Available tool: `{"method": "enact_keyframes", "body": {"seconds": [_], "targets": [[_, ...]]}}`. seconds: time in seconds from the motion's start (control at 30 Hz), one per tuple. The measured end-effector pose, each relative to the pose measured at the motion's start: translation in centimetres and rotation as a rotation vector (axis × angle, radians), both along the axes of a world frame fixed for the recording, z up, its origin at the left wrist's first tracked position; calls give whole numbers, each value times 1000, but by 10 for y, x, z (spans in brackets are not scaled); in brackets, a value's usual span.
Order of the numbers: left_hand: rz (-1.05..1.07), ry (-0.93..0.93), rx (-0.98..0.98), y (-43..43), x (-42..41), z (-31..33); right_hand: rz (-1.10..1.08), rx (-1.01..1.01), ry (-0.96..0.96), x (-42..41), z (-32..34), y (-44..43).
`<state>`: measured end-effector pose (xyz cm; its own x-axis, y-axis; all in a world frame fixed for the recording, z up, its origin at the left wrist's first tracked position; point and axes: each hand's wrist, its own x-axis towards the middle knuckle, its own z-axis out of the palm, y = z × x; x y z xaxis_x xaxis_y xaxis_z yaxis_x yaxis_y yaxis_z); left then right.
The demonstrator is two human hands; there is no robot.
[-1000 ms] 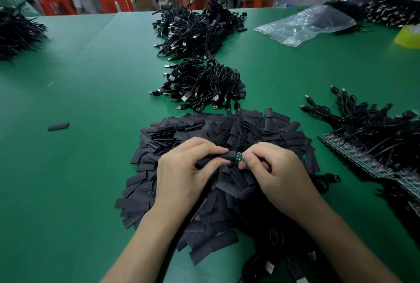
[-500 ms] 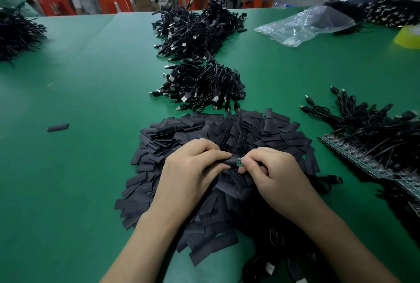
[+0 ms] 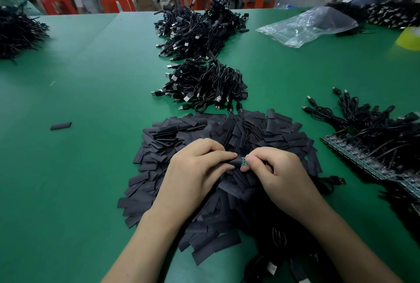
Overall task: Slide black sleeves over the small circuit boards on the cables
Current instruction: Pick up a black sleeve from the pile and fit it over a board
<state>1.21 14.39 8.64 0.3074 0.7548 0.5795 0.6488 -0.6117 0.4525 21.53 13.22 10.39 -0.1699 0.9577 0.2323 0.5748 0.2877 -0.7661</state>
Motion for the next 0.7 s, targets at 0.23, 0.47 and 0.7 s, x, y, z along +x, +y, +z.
{"method": "enact_keyframes", "body": {"seconds": [0.23, 0.47, 0.7], "targets": [[-34, -64, -118, 1, -1, -3, -3, 49, -107, 2, -6, 2], [-7, -31, 7, 1, 2, -2, 11, -104, 58, 4, -5, 3], [-22, -80, -33, 1, 1, -1, 21, -120, 43, 5, -4, 2]]}}
